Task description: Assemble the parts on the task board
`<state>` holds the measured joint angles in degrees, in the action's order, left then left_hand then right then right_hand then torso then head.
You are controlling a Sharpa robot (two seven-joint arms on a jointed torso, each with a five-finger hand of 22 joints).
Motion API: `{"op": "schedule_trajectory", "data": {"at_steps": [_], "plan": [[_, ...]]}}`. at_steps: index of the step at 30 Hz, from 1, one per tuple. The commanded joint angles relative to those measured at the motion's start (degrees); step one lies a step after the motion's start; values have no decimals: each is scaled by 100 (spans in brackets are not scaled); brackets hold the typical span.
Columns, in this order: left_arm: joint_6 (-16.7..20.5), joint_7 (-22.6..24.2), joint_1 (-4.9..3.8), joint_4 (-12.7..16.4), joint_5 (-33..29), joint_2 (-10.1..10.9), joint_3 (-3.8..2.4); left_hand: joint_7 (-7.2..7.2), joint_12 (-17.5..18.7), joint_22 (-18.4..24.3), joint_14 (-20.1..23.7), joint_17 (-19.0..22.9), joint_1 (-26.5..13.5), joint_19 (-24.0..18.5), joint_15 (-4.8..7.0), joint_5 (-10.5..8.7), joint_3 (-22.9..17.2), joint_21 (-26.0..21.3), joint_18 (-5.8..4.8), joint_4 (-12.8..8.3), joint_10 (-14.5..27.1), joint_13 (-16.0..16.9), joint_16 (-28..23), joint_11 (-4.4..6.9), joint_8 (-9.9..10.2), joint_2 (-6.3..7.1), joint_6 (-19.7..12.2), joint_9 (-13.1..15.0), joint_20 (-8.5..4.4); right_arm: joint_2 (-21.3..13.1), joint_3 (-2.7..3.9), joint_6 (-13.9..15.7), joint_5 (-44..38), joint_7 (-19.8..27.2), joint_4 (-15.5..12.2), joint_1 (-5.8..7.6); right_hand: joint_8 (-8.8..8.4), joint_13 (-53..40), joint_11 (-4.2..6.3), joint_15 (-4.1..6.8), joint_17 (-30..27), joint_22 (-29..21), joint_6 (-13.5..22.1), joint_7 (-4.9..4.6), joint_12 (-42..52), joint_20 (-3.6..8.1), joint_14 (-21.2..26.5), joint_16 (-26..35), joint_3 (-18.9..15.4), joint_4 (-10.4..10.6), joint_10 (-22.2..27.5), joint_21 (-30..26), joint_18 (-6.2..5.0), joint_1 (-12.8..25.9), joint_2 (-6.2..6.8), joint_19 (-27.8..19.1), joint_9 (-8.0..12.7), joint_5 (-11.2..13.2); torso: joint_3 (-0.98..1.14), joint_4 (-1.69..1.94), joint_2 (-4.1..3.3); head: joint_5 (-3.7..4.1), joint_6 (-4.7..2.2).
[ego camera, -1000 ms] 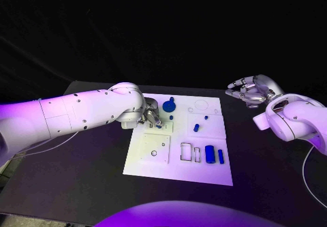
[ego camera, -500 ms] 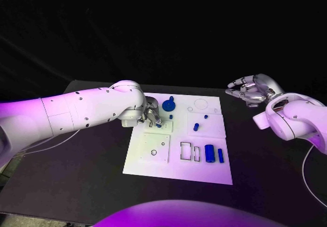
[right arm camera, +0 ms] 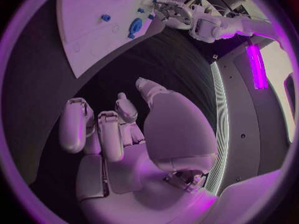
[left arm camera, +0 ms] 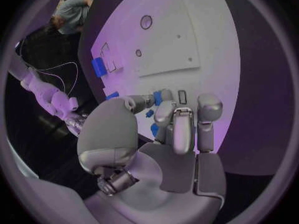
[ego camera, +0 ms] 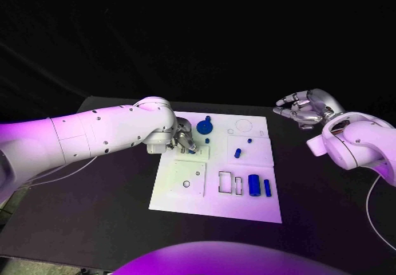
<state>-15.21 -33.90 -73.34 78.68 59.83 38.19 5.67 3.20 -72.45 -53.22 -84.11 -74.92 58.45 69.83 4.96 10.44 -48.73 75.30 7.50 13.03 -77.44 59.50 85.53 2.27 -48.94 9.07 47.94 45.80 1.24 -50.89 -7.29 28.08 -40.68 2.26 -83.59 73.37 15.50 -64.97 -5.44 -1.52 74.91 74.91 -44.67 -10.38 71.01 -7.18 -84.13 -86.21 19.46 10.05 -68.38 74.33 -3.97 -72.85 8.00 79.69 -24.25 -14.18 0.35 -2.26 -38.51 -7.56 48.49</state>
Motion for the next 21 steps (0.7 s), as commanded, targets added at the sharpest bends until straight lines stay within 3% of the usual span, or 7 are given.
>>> {"op": "schedule_trajectory", "data": {"at_steps": [1,21], "plan": [[-157,-45,23,-14,-64,-33,17,-157,-31,-8,-362,-555,-106,41,45,25,-1027,28,-52,-979,-44,20,26,11,-4,-45,205,-17,-4,-1,1,-9,-31,29,2,-4,16,6,-7,38,510,239,24,-2,-11,7,-332,30,5,45,37,-39,-44,-7,25,-34,-5,-36,0,0,1,0,0],[-106,-59,24,-98,-109,-120,18,-171,-44,-11,-363,-556,-322,47,56,-83,-956,21,-55,-862,-58,39,27,23,-5,-181,242,-63,-19,8,1,-10,-33,32,8,-16,30,12,-4,41,505,230,27,0,-13,8,-331,34,4,48,39,-54,-47,-12,28,-40,-8,-40,2,-3,3,13,20]]}}
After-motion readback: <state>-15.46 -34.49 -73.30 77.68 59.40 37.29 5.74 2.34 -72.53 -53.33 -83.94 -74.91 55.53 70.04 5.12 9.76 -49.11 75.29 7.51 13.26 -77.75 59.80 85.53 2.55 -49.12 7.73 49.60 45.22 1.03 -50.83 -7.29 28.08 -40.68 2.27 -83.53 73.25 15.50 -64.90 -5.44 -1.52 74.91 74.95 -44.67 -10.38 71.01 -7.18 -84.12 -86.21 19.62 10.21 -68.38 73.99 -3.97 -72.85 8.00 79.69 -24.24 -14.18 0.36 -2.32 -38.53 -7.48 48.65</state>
